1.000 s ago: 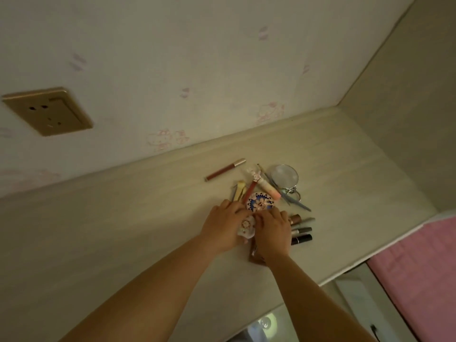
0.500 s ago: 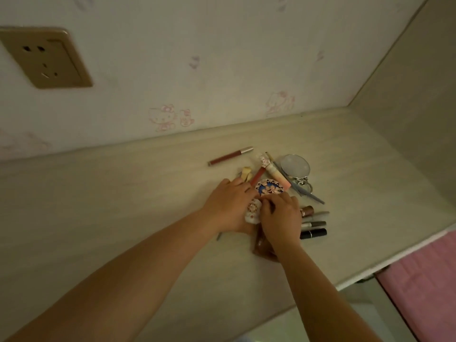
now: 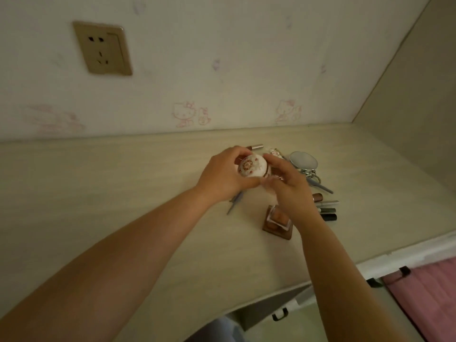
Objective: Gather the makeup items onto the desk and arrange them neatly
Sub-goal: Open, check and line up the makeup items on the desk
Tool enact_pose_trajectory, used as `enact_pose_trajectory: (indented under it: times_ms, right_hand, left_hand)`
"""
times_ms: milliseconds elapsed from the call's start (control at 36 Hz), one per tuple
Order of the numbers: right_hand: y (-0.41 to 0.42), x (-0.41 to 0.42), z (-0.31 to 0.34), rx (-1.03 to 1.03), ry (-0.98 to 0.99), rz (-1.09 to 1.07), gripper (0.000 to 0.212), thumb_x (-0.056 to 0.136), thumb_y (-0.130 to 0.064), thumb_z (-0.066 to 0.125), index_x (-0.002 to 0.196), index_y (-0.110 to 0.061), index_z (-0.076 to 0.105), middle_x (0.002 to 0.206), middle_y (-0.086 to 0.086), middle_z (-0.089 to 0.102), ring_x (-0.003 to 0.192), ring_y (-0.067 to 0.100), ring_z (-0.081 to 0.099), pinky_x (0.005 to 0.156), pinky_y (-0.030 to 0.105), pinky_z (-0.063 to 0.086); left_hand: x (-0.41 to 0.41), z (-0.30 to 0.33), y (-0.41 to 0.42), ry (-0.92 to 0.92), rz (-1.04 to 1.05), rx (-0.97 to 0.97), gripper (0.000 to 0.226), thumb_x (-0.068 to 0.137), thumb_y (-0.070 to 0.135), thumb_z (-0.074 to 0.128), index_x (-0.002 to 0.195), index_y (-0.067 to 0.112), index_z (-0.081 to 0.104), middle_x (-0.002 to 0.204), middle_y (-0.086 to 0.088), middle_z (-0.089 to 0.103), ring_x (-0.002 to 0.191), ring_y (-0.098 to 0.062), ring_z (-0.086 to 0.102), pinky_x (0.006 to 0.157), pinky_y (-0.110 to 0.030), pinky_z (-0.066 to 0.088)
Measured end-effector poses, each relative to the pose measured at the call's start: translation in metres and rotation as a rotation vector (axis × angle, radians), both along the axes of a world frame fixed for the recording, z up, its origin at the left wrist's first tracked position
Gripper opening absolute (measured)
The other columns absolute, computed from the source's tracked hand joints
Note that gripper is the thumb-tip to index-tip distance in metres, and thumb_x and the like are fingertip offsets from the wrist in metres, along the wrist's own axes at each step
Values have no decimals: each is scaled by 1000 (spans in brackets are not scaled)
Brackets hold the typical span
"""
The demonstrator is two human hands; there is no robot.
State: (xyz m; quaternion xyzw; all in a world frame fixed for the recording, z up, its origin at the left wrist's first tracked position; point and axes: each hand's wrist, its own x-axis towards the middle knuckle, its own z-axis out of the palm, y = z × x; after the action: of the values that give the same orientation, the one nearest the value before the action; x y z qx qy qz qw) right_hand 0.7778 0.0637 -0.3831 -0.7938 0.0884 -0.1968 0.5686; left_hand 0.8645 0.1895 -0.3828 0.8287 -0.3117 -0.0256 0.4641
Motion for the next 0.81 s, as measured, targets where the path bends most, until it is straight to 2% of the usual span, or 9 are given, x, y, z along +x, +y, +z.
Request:
enact_pose_trajectory:
  times_ms: [83,139,278,333,417,500,583,667,806]
  right_hand:
    - [14,-3,1,26,-33,103,48,85,4,57,125,-23,53,122,-4,58,109,3,57,89,17,49]
    - [24,-5,0,-9,-28,124,51,84,-6,65,130,-22,49,128,-2,55,113,9,57,92,19,50]
    - [55,-8,-1,-6,-20,178,68,75,-14,77,133,-25,45,123,-5,58,109,9,58,79,17,54]
    - [67,-9,-1,15,-12,220,68,72,-13,78,129,-28,45,118,-6,60,104,7,61,79,17,54]
    - [85,-8,-2,30,-3,262,66,69,-11,81,123,-31,48,113,-7,63,99,8,64,76,17,54]
    - [101,-7,-2,29,7,319,66,68,-11,81,125,-27,51,112,-7,64,96,6,64,73,14,52]
    - [118,-4,-2,40,8,365,64,72,-12,79,128,-26,50,111,-7,64,93,6,64,72,13,52]
    - [134,3,-5,62,-4,403,58,77,-15,75,126,-29,49,113,-3,63,94,13,65,77,19,54]
    - [152,13,-9,126,26,468,56,85,-17,67,135,-24,43,120,4,61,100,16,65,86,28,53]
  left_hand:
    - [-8,8,18,126,51,-107,56,65,38,82,113,25,57,108,12,62,98,-3,58,80,-13,45]
    - [-15,10,31,191,60,-139,52,68,35,80,113,24,57,106,13,61,97,-3,59,79,-12,45]
    - [-31,9,66,324,62,-213,40,73,35,76,108,29,57,104,16,62,97,-3,62,84,-20,49]
    - [-35,8,81,382,63,-264,33,74,33,76,103,32,59,107,11,64,99,-8,64,89,-26,51]
    - [-42,6,103,453,62,-340,31,77,26,74,104,30,60,113,2,65,100,-12,65,86,-26,53]
    - [-44,4,124,472,84,-362,33,78,24,72,109,26,61,114,0,65,102,-15,65,87,-26,53]
    - [-44,3,143,498,113,-343,30,81,30,69,109,25,61,112,0,66,101,-15,65,88,-30,54]
    - [-43,3,155,505,177,-322,26,84,40,64,105,25,62,105,1,69,96,-13,67,83,-28,55]
    - [-39,6,170,529,274,-316,46,84,55,56,106,15,60,103,1,70,94,-13,67,76,-26,55]
